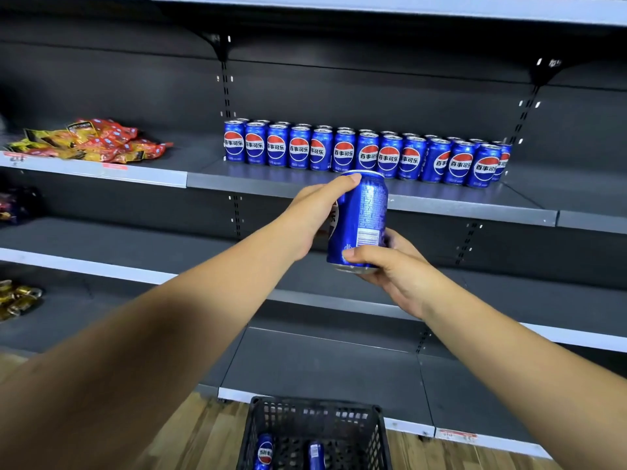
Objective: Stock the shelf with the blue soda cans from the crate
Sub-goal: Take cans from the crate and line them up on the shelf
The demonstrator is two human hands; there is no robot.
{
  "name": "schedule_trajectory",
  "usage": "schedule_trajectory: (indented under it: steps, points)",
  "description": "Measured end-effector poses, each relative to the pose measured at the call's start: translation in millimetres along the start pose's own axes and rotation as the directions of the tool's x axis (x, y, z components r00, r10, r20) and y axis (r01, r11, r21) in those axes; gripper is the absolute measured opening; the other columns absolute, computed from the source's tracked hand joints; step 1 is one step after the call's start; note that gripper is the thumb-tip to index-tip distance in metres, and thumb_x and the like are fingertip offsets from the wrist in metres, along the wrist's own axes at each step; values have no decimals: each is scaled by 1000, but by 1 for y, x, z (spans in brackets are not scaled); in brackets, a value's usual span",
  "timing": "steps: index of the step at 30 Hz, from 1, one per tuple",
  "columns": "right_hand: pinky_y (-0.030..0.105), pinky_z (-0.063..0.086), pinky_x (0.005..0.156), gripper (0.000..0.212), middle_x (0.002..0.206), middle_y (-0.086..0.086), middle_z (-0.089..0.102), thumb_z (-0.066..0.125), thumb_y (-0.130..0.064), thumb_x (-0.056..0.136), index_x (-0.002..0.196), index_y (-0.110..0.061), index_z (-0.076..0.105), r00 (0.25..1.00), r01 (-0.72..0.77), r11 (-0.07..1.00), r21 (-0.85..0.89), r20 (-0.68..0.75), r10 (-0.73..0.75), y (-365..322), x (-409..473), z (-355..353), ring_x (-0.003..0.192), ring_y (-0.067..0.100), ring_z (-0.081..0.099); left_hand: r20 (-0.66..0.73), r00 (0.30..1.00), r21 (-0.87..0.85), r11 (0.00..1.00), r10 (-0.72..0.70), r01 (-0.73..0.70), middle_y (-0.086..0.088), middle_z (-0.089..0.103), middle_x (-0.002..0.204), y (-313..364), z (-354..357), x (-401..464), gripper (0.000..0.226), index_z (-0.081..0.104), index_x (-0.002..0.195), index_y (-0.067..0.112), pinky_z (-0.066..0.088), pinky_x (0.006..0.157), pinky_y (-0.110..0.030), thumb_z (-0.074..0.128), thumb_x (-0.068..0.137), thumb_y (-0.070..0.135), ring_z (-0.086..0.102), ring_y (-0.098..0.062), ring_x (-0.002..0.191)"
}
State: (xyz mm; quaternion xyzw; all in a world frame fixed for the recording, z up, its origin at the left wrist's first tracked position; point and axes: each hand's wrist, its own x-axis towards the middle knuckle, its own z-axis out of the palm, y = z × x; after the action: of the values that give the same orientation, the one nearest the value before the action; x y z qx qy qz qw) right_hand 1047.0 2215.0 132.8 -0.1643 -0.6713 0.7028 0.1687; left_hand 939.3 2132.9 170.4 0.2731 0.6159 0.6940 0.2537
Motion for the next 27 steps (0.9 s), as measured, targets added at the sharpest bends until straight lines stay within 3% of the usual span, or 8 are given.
schedule_trajectory:
  steps: [2, 5, 8, 11, 14, 18, 24, 27]
  points:
    - [39, 49, 97, 74, 104, 5, 71, 73, -17, 49, 120, -12, 54, 999, -6, 1000, -30, -48, 4, -1, 1, 3, 88, 19, 67, -9, 1000, 41, 999, -5, 5, 1, 70, 98, 2, 1, -1, 35, 62, 94, 15, 45, 95, -34, 66, 79, 46, 62, -17, 100]
    - [39, 51, 94, 62, 103, 6, 71, 77, -17, 53, 111, -16, 56, 995, -5, 998, -69, -103, -2, -5, -1, 9, 91, 23, 66, -14, 1000, 21, 1000, -5, 6, 7, 65, 92, 5, 4, -4, 28, 59, 106, 15, 45, 71, -21, 57, 91, 39, 59, -5, 83]
    - [26, 52, 73, 55, 98, 3, 68, 78, -8, 64, 112, -13, 53, 988, 20, 994, -111, -150, -37, -10, -3, 14, 81, 17, 63, 6, 999, 18, 999, 40, -40, 5, 69, 92, 6, 5, -6, 38, 60, 109, 12, 49, 57, -15, 64, 85, 41, 64, -3, 73]
    - [17, 41, 58, 49, 93, -1, 62, 75, -4, 71, 111, -14, 48, 986, 41, 990, -132, -156, -61, -11, -3, 17, 70, 9, 56, 2, 997, 22, 997, 76, -76, -1, 72, 93, 8, 4, -6, 41, 63, 108, 7, 52, 56, -15, 71, 81, 37, 68, -8, 73]
    - [20, 44, 65, 53, 97, -3, 64, 78, -8, 70, 110, -17, 46, 992, 25, 991, -132, -116, -41, -12, -6, 18, 79, 10, 61, 1, 995, 4, 995, 95, -95, -1, 72, 83, 11, 1, -4, 31, 67, 98, 7, 51, 55, -16, 73, 79, 31, 68, -8, 66]
    - [40, 42, 92, 55, 105, -6, 67, 79, -11, 69, 113, -21, 47, 999, -44, 996, -83, 29, 46, -16, -8, 11, 94, 17, 65, 9, 999, -76, 996, 49, -48, -1, 71, 70, 11, -3, -2, 20, 66, 83, 10, 53, 57, -22, 72, 80, 29, 66, -12, 61]
    - [49, 47, 88, 43, 92, 4, 71, 62, -8, 64, 107, -13, 59, 953, -156, 962, 223, 291, 87, -17, -8, -2, 81, 22, 68, 90, 995, -255, 965, -41, 63, -6, 72, 77, 7, -2, -2, 23, 66, 87, 13, 58, 63, -32, 65, 82, 36, 69, -19, 65]
    - [47, 51, 85, 38, 90, 8, 71, 60, -6, 64, 102, -10, 62, 950, -152, 953, 264, 306, 67, -16, -7, -2, 80, 25, 69, 123, 991, -233, 970, -48, 76, -5, 73, 81, 6, -1, -2, 27, 66, 91, 14, 58, 67, -31, 64, 81, 39, 69, -18, 70]
